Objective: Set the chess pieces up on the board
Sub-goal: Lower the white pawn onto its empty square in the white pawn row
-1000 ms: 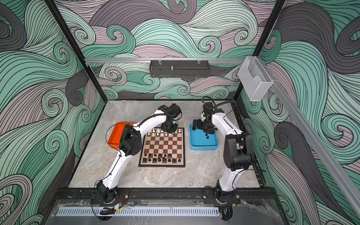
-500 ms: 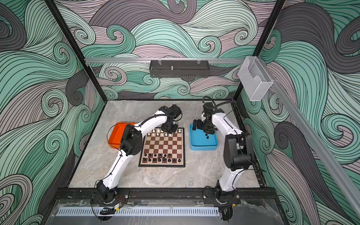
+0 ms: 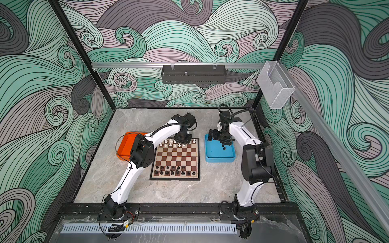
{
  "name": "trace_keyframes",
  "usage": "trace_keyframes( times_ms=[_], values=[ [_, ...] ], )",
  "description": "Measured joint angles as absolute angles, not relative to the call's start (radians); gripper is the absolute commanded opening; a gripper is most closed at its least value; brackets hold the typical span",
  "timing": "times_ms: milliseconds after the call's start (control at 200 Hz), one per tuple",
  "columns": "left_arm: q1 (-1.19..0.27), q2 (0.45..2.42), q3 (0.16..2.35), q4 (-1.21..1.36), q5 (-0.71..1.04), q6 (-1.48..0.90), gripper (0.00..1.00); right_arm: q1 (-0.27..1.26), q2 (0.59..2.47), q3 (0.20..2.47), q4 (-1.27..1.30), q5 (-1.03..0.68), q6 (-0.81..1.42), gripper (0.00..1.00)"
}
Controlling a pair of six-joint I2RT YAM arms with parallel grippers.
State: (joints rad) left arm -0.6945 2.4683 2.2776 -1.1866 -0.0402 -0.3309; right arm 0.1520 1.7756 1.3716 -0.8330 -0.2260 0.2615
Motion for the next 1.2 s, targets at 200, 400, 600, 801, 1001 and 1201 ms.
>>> trace_keyframes(
  times_ms=[200,400,600,801,1001,1201],
  values=[
    [-0.694,2.468,2.278,-1.181,-0.037,-0.334,0.13,0.152,1.779,1.368,-0.832,-0.226,0.262,1.0],
    [-0.694,2.468,2.278,-1.181,-0.033,-0.334,0.14,0.151,1.779,1.367,-0.832,-0.227,0.261,1.0],
    [-0.694,2.469,2.278,-1.181,-0.029,-0.337,0.16,0.151,1.779,1.367,-0.832,-0.228,0.262,1.0],
    [-0.694,2.469,2.278,-1.181,-0.024,-0.339,0.18,0.151,1.779,1.367,-0.832,-0.23,0.262,1.0],
    [-0.694,2.469,2.278,-1.181,-0.018,-0.341,0.19,0.151,1.779,1.367,-0.832,-0.233,0.262,1.0],
    [-0.694,2.469,2.278,-1.181,-0.017,-0.341,0.21,0.151,1.779,1.367,-0.832,-0.235,0.262,1.0]
  ],
)
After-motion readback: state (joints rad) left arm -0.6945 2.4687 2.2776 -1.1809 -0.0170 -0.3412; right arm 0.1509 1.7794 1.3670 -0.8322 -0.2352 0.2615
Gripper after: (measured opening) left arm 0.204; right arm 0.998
